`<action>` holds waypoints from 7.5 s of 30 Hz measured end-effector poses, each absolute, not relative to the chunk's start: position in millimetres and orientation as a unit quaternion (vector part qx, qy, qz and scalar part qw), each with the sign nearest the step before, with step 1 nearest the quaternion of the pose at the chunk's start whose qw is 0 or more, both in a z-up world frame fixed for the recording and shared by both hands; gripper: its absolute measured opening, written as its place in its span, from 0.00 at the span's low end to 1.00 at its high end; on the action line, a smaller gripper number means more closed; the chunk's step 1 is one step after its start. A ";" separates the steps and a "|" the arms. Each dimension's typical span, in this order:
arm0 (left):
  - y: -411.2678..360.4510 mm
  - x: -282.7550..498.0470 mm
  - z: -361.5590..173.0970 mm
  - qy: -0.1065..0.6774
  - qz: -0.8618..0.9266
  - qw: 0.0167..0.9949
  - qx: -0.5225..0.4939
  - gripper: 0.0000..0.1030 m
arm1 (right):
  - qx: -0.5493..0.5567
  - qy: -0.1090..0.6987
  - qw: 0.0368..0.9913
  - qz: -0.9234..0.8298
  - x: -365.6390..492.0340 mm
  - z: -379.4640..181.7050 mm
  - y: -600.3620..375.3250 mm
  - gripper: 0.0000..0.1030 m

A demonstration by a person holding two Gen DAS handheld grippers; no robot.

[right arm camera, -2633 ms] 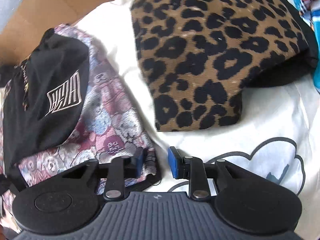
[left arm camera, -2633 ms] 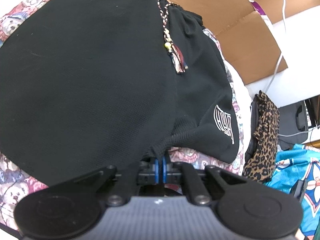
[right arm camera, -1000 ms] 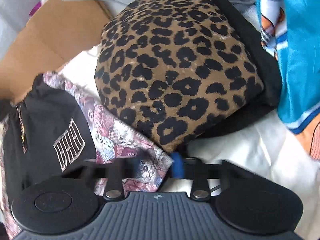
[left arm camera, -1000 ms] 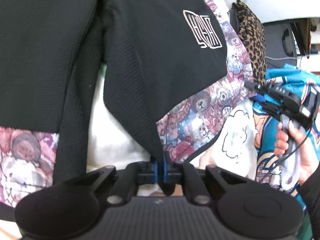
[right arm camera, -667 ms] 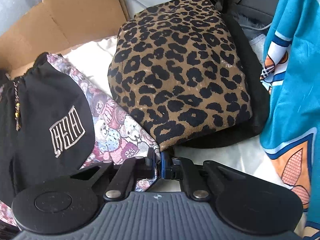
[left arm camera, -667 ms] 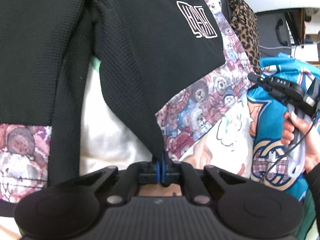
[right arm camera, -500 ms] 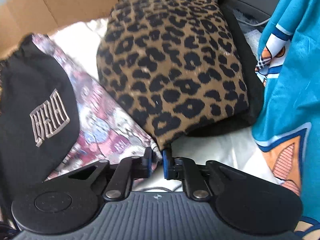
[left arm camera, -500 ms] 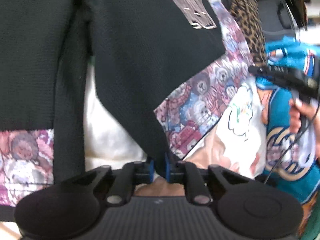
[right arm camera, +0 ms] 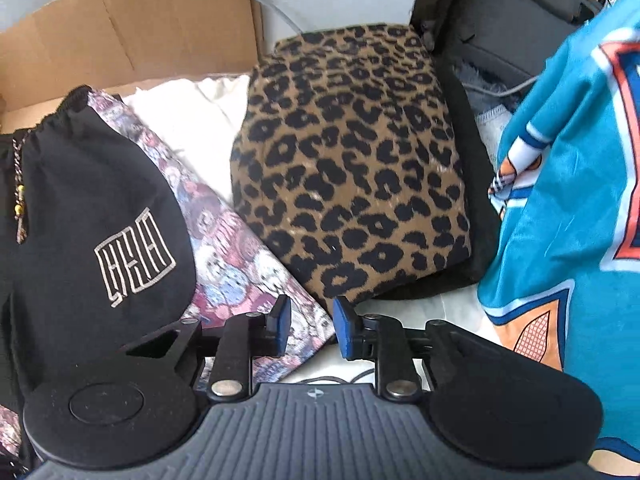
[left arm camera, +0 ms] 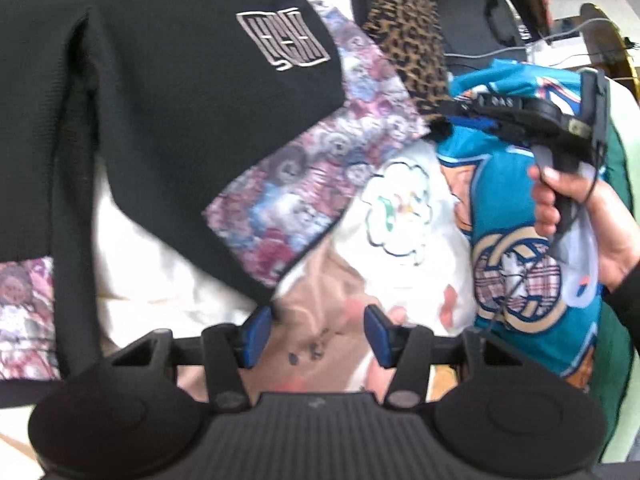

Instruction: Fold clothes

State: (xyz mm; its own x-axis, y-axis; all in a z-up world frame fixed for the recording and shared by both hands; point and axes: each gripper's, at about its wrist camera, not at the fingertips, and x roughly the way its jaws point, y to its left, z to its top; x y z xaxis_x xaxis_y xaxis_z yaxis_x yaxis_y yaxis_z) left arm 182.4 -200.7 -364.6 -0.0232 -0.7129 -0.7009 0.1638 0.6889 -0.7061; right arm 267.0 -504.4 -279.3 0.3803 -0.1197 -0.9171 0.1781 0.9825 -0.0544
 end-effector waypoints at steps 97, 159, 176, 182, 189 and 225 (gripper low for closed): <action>-101.1 316.3 -383.6 0.527 -0.155 0.802 -0.235 0.31 | -0.072 0.504 0.859 0.061 428.5 -388.8 -370.2 0.01; 14.4 338.4 -374.3 0.451 0.028 0.834 -0.317 0.22 | -0.066 0.458 0.880 0.110 578.3 -384.7 -253.6 0.17; 40.3 338.5 -377.9 0.454 0.027 0.825 -0.334 0.22 | -0.084 0.414 0.906 0.030 581.9 -356.2 -252.5 0.16; 42.9 335.9 -374.8 0.455 0.028 0.824 -0.337 0.22 | -0.035 0.378 0.921 0.087 537.6 -332.4 -252.7 0.19; 40.0 336.5 -373.6 0.453 0.030 0.829 -0.327 0.35 | -0.050 0.413 0.899 0.136 505.1 -362.8 -233.6 0.12; 49.2 347.0 -362.9 0.427 0.039 0.855 -0.293 0.41 | -0.002 0.445 0.889 0.104 481.5 -388.7 -232.0 0.09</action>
State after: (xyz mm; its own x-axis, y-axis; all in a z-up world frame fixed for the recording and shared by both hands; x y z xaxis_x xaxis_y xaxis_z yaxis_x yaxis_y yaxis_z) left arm 347.0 49.2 -362.9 0.6322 -0.1843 -0.7526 -0.3163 0.8253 -0.4679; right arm 481.5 -232.0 -388.7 0.5820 0.1831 -0.7923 -0.1862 0.9784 0.0894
